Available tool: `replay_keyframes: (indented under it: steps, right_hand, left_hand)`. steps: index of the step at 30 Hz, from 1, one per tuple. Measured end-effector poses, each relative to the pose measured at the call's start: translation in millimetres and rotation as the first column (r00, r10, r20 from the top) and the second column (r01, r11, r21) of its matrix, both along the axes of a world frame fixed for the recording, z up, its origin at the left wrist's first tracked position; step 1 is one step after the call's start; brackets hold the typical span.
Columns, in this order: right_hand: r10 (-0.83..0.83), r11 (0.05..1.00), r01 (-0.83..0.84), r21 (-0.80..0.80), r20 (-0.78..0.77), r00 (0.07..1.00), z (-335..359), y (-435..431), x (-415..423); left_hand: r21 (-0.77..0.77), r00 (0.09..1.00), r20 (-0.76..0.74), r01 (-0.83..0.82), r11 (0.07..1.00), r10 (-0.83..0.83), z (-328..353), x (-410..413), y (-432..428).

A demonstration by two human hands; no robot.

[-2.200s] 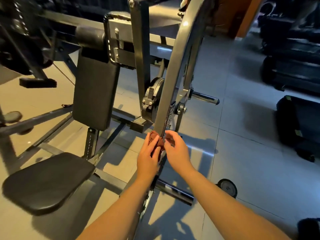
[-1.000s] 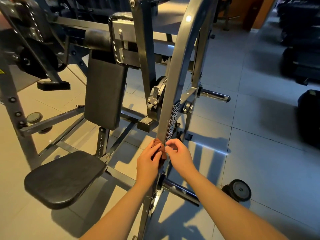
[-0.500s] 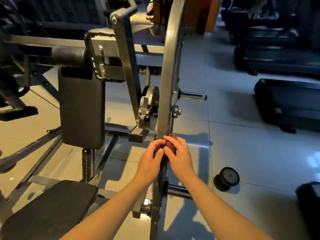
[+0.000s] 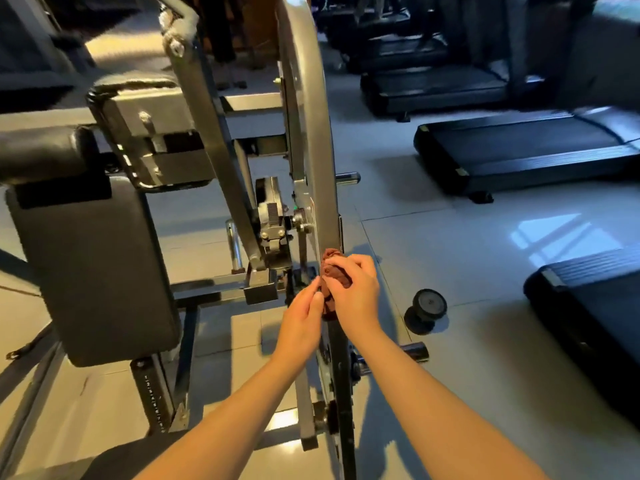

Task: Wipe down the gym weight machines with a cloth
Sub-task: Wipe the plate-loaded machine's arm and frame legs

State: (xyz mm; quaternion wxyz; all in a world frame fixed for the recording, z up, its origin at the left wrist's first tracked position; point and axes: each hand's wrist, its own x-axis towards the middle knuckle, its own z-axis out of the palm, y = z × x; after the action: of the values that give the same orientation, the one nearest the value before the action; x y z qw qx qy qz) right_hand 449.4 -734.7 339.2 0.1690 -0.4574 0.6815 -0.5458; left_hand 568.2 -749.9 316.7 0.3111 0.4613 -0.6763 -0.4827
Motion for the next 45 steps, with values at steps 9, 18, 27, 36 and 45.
replay_keyframes:
  steps: [9,18,27,36,45]
  right_hand:
    - [-0.099,0.970,0.073,0.234,0.099,0.990,-41.9,38.4,8.6]
    - [-0.064,0.989,0.057,0.134,0.045,0.997,-16.1,22.7,6.5]
    - [-0.243,0.930,0.171,0.326,0.195,0.950,-71.9,58.4,1.4]
    - [-0.141,0.977,0.116,0.179,0.131,0.981,-73.5,40.1,15.7]
    - [-0.192,0.972,0.164,0.168,0.170,0.967,-68.7,42.0,16.8]
  left_hand:
    - [-0.014,0.988,0.017,0.154,0.988,-0.153,-18.1,12.4,0.1]
    - [0.197,0.994,-0.107,0.047,0.979,-0.026,-19.7,12.4,4.7]
    - [0.247,0.998,-0.042,0.050,0.968,-0.041,-50.0,24.2,20.6]
    - [0.306,0.990,-0.136,0.085,0.948,-0.045,-60.3,17.6,26.7]
    - [0.304,0.988,-0.155,0.041,0.952,0.007,-51.6,7.5,35.4]
